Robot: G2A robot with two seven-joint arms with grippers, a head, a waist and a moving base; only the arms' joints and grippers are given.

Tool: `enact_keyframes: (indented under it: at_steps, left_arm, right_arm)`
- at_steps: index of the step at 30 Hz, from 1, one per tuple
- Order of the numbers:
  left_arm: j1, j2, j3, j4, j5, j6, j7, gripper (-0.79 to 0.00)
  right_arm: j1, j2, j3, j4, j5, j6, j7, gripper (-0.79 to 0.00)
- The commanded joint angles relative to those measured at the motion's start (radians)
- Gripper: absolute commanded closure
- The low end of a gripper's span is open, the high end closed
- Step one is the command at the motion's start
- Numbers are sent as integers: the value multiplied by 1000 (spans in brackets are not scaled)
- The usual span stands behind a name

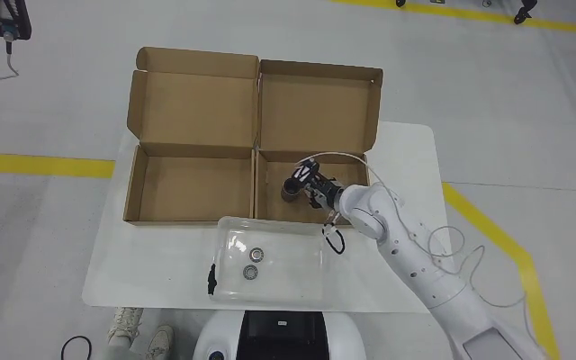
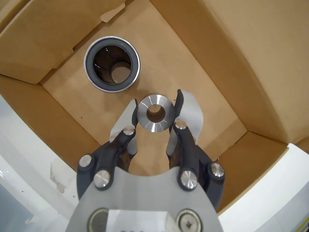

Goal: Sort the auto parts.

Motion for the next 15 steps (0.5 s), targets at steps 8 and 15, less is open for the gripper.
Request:
enact_keyframes:
  at_steps: [8, 15]
  left_arm:
    - [0, 0, 0, 0, 0, 0, 0, -785]
    - [0, 0, 0, 0, 0, 0, 0, -785]
  right_arm:
    - [-5, -2, 15, 0, 2, -3, -25, -379]
    - [-47, 13, 61, -122, -24, -19, -39, -363]
